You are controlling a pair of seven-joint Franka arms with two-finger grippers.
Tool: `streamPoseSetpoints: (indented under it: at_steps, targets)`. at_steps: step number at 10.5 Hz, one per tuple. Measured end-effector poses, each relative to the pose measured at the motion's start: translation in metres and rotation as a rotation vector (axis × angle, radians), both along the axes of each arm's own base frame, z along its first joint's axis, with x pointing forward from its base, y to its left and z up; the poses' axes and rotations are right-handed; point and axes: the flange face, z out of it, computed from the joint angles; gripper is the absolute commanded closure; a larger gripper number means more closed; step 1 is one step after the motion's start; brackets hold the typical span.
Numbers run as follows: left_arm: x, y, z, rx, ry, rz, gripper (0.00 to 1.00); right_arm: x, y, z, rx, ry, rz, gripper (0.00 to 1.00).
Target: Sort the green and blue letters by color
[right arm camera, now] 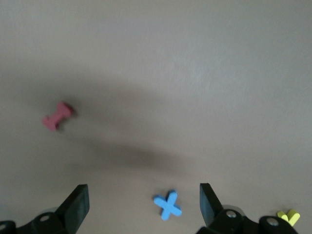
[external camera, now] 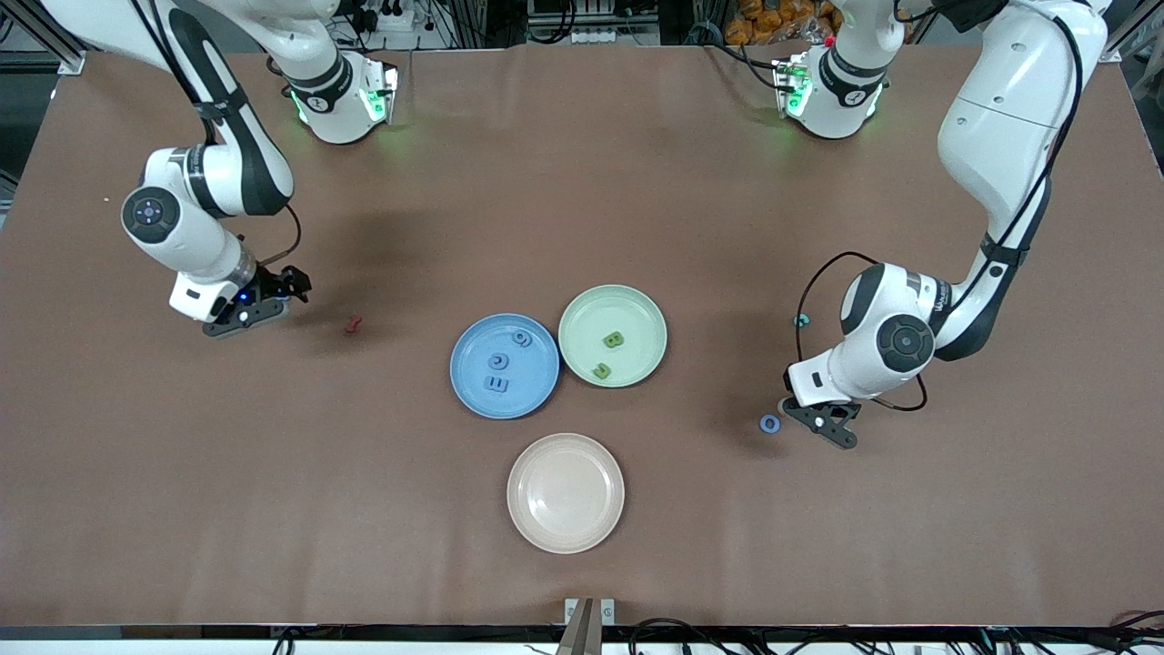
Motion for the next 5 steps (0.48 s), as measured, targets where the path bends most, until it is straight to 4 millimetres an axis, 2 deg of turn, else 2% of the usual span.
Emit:
streamPoseSetpoints:
  at_steps: [2, 3, 5]
  targets:
    - [0.004, -0.010, 0.009, -0.013, -0.017, 0.038, 1.00, -0.024, -0.021, -0.013, 0.011, 0.015, 0.091, 0.00]
    - [0.001, -0.030, 0.018, -0.020, -0.020, 0.071, 1.00, -0.032, -0.032, -0.018, 0.017, 0.026, 0.135, 0.00]
    - [-0.015, -0.107, 0.049, 0.003, 0.005, 0.174, 1.00, -0.043, -0.047, -0.025, 0.025, 0.027, 0.197, 0.00]
